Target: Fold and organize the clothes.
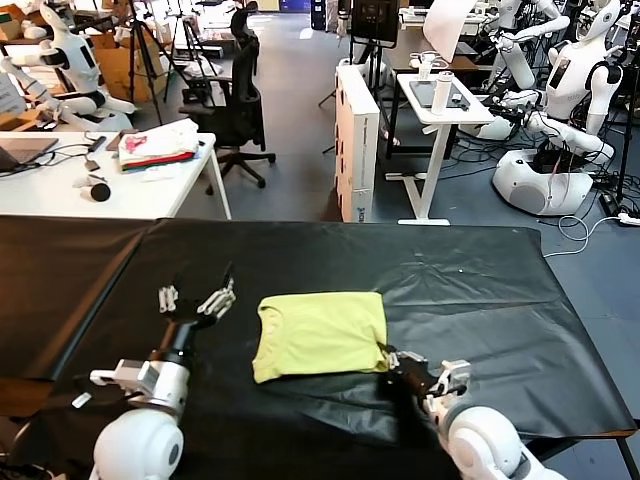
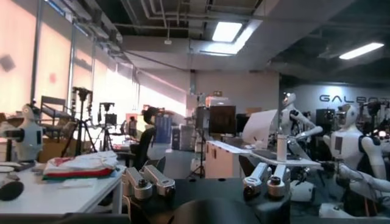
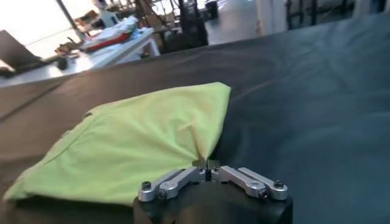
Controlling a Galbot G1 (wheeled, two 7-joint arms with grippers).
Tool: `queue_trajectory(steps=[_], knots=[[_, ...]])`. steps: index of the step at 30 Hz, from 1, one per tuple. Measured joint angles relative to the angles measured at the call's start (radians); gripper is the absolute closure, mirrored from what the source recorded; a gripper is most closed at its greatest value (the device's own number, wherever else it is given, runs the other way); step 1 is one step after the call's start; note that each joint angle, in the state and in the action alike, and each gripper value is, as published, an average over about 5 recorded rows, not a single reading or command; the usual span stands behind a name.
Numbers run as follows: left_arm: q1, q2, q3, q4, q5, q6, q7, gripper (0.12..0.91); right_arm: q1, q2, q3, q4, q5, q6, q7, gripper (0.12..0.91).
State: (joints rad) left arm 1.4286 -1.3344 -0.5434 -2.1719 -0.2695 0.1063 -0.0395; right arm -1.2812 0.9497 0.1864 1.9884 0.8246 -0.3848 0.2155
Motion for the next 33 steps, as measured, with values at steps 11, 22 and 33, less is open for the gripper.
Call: queue_trajectory(steps=[11, 22, 33], knots=[[0.054, 0.059, -0.003, 0.005, -0.069, 0.06, -0.091, 0.123, -0.124, -0.077, 0.16, 0.075, -0.192, 0.197, -0.122, 0.361], [0.26, 0.184, -0.065, -0.086, -0.163, 0.122, -0.091, 0.123, -0.458, -0.004, 0.39, 0.137, -0.415, 0.556, -0.061, 0.119], [0.59, 0.201, -0.119, -0.231, -0.162, 0.073, -0.188, 0.123, -0.771, 0.048, 0.477, 0.265, -0.476, 0.475, 0.047, 0.118]])
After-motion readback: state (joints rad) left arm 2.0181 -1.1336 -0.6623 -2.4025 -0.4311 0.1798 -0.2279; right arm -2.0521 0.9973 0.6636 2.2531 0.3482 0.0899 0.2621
